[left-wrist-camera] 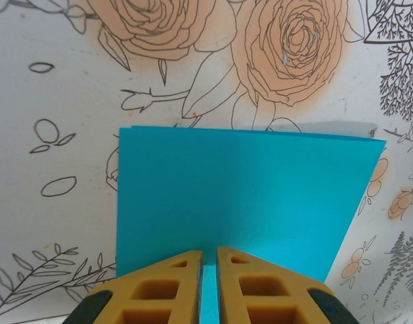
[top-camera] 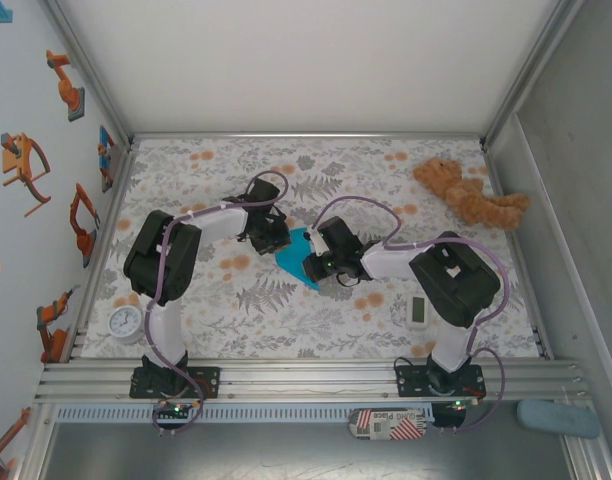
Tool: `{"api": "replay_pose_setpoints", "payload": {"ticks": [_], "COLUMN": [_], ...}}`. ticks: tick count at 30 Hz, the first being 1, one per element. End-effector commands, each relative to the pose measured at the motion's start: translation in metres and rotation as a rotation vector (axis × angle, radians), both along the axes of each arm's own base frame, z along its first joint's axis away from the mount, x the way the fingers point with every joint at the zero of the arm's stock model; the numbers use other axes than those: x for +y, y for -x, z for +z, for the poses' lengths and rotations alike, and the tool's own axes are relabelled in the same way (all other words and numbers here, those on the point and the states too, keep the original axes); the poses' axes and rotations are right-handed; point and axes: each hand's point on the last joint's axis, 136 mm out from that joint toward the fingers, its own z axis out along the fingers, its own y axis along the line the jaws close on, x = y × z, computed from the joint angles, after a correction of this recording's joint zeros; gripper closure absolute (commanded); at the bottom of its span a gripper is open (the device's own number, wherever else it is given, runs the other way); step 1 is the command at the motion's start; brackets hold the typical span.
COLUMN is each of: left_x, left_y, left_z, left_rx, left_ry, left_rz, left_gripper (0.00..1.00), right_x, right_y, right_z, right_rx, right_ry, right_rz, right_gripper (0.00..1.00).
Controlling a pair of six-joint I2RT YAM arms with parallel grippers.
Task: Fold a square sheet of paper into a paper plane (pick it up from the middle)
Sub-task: Third fold the triangle at the center of the table.
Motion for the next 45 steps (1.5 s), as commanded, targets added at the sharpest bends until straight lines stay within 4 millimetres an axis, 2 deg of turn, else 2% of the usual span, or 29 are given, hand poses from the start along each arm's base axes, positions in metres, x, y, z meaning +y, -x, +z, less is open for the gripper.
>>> {"api": "replay_pose_setpoints", "payload": {"ticks": [1, 14, 30, 35, 40, 45], "left_x": [0.013, 0.011, 0.009, 0.011, 0.013, 0.009], "left_y": [0.014, 0.015, 0.012, 0.001, -0.01, -0.005], "left_z": [-0.018, -0.019, -0.016, 0.004, 0.04, 0.066], "left_rx": [0.069, 0.074, 0.069, 0.021, -0.07, -0.14], "left_ry": [-0.073, -0.067, -0.056, -0.051, -0.01, 0.101], "left_rz": [-0.022, -0.027, -0.03, -0.026, -0.003, 0.073], "left_gripper": [0.85, 0.85, 0.85, 0.85, 0.83, 0.78], "right_x": [-0.002, -0.006, -0.008, -0.011, -0.011, -0.01], "right_y": [-0.002, 0.0, 0.001, 0.0, 0.001, 0.0], "right_z": [0.01, 0.006, -0.01, -0.015, -0.016, -0.016], "right_rx": [-0.012, -0.008, 0.027, 0.03, 0.036, 0.038], "right_ry": [-0.014, -0.002, 0.039, 0.057, 0.057, 0.056], "right_rz": [-0.02, -0.024, -0.024, -0.034, -0.03, -0.032], "right_gripper": [1.0, 1.0, 1.0, 1.0, 1.0, 1.0]}}
